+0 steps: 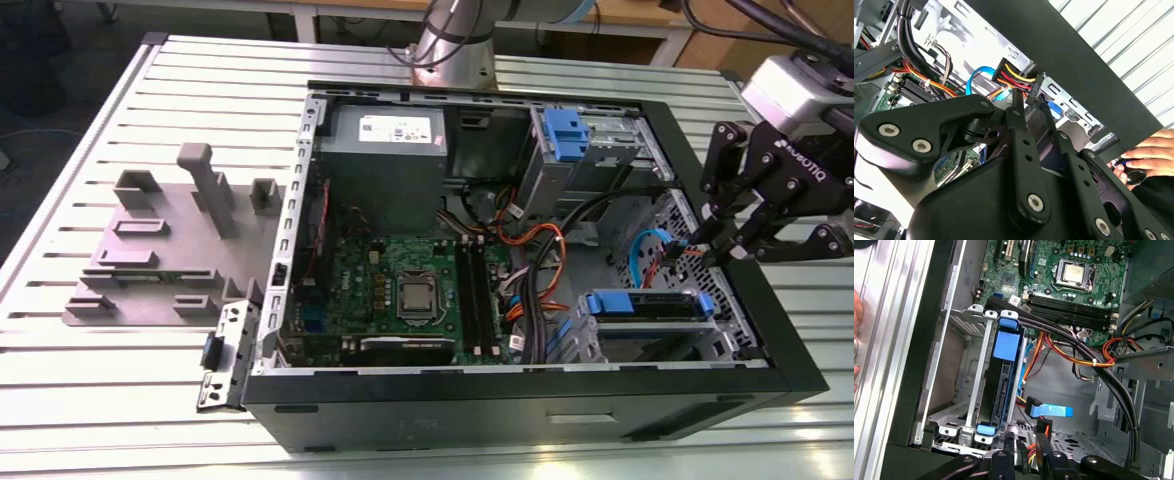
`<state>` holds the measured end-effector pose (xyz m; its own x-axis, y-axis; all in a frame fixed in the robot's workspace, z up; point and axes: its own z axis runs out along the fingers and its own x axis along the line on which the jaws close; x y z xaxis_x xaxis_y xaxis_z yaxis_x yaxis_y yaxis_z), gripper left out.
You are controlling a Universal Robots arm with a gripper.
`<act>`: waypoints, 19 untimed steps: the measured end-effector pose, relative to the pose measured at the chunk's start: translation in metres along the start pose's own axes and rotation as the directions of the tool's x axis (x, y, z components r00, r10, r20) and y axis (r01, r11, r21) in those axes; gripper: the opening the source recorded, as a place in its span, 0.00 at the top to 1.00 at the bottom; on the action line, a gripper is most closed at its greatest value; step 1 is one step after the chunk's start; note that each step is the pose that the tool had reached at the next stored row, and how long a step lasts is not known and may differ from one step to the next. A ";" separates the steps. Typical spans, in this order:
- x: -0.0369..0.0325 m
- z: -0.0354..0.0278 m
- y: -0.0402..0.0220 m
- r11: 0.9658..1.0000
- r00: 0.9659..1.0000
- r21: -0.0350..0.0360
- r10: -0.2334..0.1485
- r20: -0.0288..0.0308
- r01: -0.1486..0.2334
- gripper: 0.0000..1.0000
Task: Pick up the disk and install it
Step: 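Insert the first disk wire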
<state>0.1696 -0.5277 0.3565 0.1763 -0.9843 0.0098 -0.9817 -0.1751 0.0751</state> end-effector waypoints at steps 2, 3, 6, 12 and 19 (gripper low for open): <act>-0.0011 0.0010 -0.0016 1.000 1.000 -0.002 0.000 -0.002 0.000 0.69; -0.0016 0.0014 -0.0024 1.000 1.000 -0.003 0.000 -0.004 0.000 0.69; -0.0033 0.0025 -0.0047 1.000 1.000 -0.005 0.000 -0.010 0.000 0.69; -0.0045 0.0041 -0.0087 1.000 1.000 -0.012 0.000 -0.031 -0.001 0.69; -0.0049 0.0066 -0.0102 1.000 0.999 -0.014 -0.003 -0.036 0.002 0.69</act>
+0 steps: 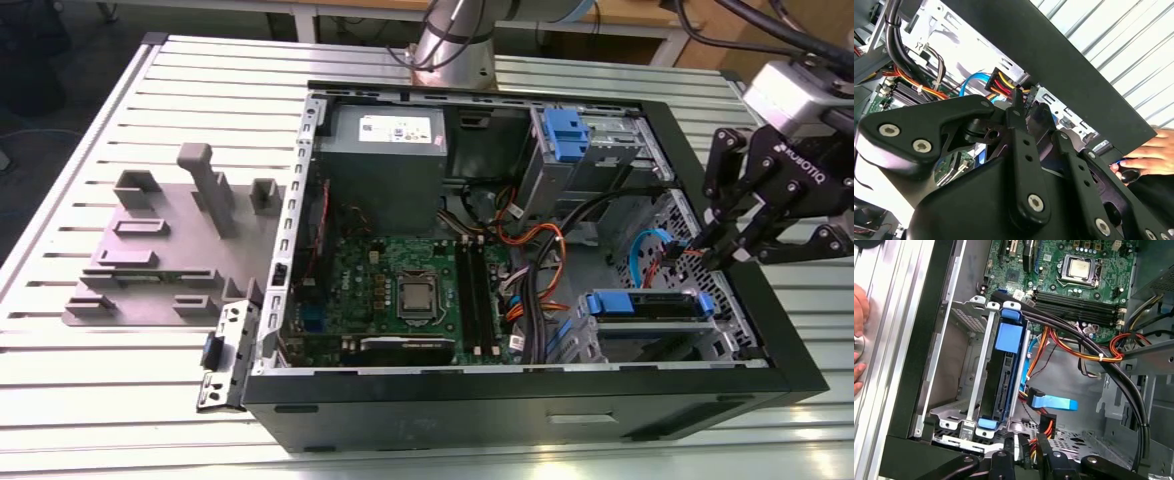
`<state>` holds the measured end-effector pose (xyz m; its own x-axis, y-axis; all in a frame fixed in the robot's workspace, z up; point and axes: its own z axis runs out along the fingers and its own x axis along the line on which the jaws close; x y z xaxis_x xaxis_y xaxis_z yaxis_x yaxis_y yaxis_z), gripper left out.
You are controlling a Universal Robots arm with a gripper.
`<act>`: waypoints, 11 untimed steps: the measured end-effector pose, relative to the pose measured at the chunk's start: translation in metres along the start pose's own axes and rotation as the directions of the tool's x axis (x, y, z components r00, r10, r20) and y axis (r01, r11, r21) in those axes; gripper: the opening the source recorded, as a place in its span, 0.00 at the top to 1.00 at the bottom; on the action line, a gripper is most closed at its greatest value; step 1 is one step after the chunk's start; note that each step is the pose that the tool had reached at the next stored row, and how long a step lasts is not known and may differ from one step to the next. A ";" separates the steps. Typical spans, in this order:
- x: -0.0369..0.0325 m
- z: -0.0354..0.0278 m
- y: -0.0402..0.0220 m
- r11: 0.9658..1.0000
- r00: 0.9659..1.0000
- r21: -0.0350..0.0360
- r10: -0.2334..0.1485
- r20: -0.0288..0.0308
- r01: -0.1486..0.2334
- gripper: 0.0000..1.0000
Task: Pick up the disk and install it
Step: 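Insert the first disk wire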
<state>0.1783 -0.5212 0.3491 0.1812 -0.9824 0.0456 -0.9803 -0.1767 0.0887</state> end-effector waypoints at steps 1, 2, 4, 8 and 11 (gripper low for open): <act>0.0000 0.0001 -0.0005 1.000 1.000 0.000 -0.001 -0.001 0.001 0.69; 0.0001 0.0001 -0.0010 1.000 1.000 -0.001 -0.002 -0.003 0.002 0.69; 0.0001 0.0002 -0.0022 1.000 1.000 -0.003 -0.003 -0.006 0.003 0.69; 0.0001 0.0003 -0.0031 1.000 1.000 -0.007 -0.003 -0.011 0.003 0.69; 0.0001 0.0002 -0.0031 1.000 1.000 -0.007 -0.003 -0.012 0.003 0.69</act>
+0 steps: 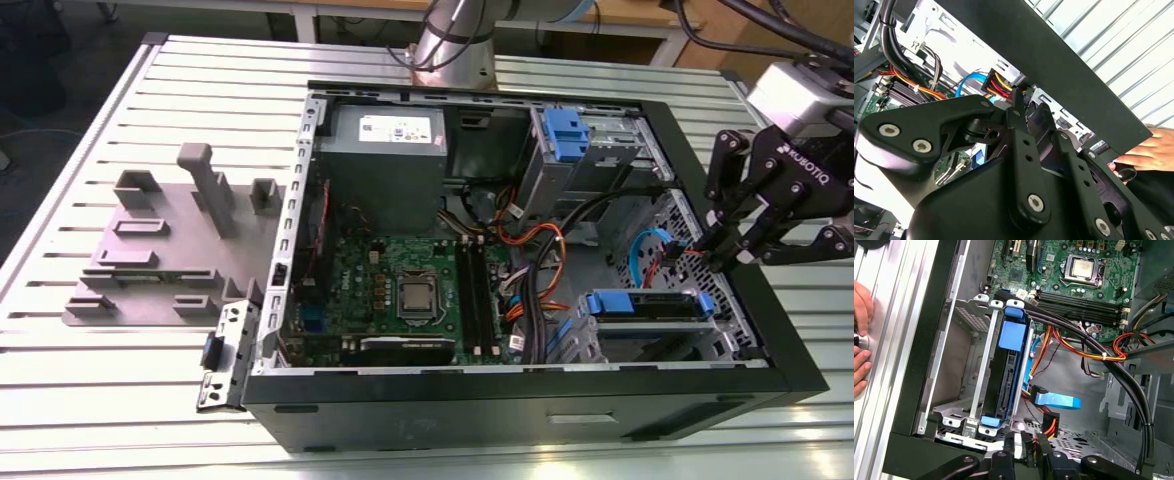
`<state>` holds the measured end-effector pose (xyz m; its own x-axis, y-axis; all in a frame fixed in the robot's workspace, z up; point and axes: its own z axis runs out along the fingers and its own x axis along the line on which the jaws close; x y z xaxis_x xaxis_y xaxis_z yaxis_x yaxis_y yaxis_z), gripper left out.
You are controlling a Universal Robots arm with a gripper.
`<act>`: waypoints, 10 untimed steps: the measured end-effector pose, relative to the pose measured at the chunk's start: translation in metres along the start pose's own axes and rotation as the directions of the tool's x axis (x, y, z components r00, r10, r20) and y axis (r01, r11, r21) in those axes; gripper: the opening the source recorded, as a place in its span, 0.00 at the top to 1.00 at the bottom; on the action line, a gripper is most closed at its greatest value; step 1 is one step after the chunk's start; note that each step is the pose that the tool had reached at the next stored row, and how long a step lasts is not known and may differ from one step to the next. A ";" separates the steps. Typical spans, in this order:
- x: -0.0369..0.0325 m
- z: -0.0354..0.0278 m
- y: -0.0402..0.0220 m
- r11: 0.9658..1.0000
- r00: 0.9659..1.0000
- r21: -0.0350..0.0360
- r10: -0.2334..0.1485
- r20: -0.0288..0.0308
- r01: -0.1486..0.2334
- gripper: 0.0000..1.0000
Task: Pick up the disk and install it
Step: 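Insert the first disk wire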
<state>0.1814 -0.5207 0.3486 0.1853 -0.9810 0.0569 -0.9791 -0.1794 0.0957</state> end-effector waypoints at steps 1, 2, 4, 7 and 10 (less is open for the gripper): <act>0.0000 0.0000 0.0000 1.000 1.000 0.000 0.000 0.000 0.000 0.69; 0.0000 0.0000 0.0000 1.000 1.000 0.000 0.000 0.000 0.000 0.69; 0.0000 0.0001 0.0000 1.000 1.000 0.000 0.000 -0.001 0.000 0.69; 0.0000 0.0001 -0.0001 1.000 1.000 -0.001 0.000 -0.003 0.000 0.70; 0.0000 0.0001 -0.0002 1.000 1.000 -0.001 0.001 -0.007 -0.001 0.77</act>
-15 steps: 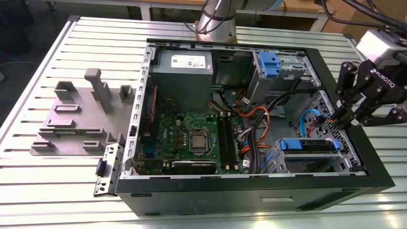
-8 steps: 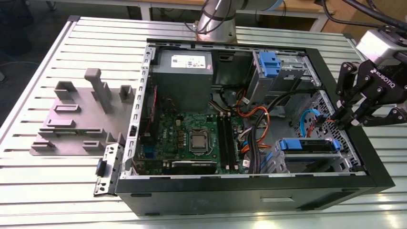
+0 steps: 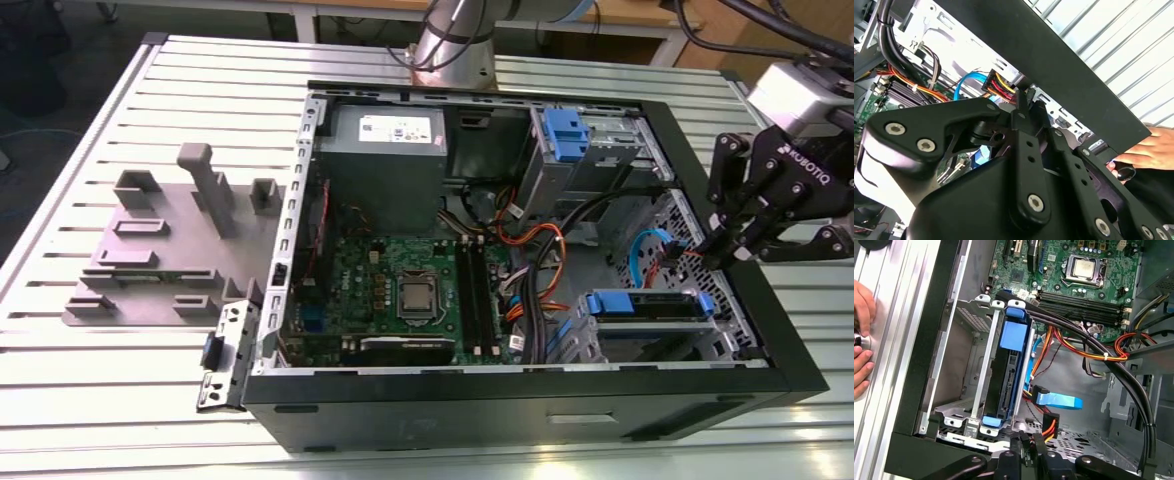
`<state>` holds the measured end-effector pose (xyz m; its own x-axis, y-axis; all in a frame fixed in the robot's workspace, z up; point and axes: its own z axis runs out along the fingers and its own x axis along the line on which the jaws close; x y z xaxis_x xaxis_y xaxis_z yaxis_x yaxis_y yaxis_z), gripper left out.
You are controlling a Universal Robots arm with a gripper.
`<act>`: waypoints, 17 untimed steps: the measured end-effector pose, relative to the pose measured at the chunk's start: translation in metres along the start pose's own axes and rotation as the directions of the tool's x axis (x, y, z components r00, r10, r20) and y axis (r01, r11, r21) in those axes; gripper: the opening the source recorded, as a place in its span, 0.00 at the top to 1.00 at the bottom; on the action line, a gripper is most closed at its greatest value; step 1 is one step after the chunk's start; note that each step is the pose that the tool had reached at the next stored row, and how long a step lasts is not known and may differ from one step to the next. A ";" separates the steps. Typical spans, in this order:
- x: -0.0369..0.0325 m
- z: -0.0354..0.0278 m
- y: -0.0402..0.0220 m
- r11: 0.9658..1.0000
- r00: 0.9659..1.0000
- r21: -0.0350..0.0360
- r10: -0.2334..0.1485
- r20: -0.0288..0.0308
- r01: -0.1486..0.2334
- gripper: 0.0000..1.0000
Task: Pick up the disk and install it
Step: 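Insert the first disk wire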
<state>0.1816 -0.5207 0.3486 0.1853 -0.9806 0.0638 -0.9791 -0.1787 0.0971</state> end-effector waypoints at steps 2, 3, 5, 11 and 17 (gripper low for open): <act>0.0000 -0.0001 -0.0001 1.000 1.000 0.000 0.000 -0.002 0.000 0.77; 0.0000 -0.0001 -0.0001 1.000 1.000 -0.001 0.000 -0.002 0.000 0.79; 0.0000 -0.0001 -0.0001 1.000 1.000 -0.001 0.000 -0.003 0.000 0.82; 0.0000 -0.0001 -0.0003 1.000 1.000 -0.002 0.000 -0.005 0.000 0.82; -0.0001 -0.0001 0.0004 1.000 1.000 -0.002 0.000 -0.005 0.000 0.82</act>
<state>0.1812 -0.5207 0.3487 0.1854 -0.9803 0.0687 -0.9790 -0.1782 0.0989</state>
